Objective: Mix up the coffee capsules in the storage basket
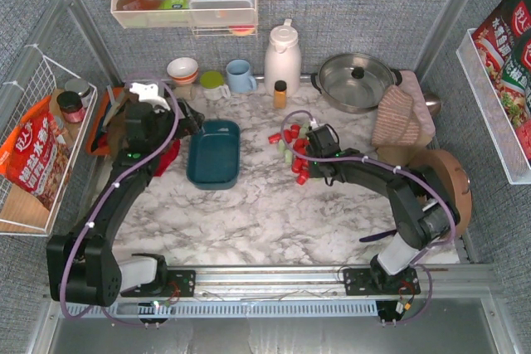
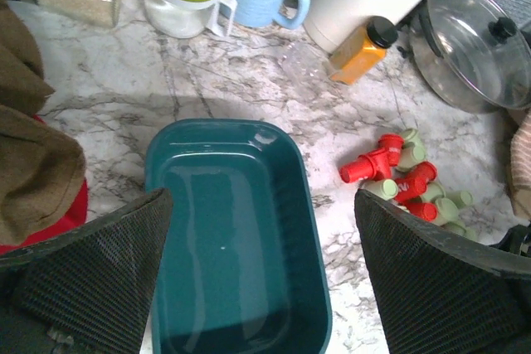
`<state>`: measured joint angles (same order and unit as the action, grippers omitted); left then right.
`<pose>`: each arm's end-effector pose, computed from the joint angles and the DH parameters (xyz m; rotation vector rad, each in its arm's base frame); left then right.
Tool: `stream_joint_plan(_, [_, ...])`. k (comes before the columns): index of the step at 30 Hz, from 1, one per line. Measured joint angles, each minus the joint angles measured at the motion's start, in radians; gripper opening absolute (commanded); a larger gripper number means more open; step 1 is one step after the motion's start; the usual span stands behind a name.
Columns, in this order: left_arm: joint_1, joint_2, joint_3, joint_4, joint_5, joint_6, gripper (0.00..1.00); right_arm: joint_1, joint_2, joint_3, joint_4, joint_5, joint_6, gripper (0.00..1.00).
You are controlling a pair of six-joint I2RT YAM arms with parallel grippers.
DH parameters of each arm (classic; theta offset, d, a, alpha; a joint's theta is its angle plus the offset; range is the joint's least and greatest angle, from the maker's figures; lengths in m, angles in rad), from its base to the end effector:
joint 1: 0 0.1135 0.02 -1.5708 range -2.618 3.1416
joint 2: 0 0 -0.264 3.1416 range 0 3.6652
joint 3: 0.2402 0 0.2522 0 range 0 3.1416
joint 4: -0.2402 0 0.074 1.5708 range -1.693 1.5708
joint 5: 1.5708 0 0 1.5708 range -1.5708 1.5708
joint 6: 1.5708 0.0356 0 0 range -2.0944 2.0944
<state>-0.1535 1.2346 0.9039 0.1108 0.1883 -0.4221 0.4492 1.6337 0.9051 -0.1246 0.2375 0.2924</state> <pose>0.2860 -0.0510 0.3162 -0.1072 1.8212 -0.5784 0.3016 0.1361 0.1768 -0.0806 2.3919 0.0590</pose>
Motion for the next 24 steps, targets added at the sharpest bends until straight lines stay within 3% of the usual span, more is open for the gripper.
stream_joint_plan(8, [-0.074, -0.02, -0.098, 0.1, 0.053, 0.057, 0.99, 0.003, -0.125, 0.034, -0.06, -0.036, 0.003, 0.05])
stream_joint_plan(14, [-0.22, -0.065, -0.239, 0.27, 0.173, 0.203, 0.99, 0.024, -0.311, 0.046, -0.056, -0.134, 0.004, 0.0])
stream_joint_plan(24, [-0.471, -0.086, -0.42, 0.499, 0.344, 0.517, 0.99, 0.123, -0.505, -0.127, 0.286, -0.467, 0.069, 0.0])
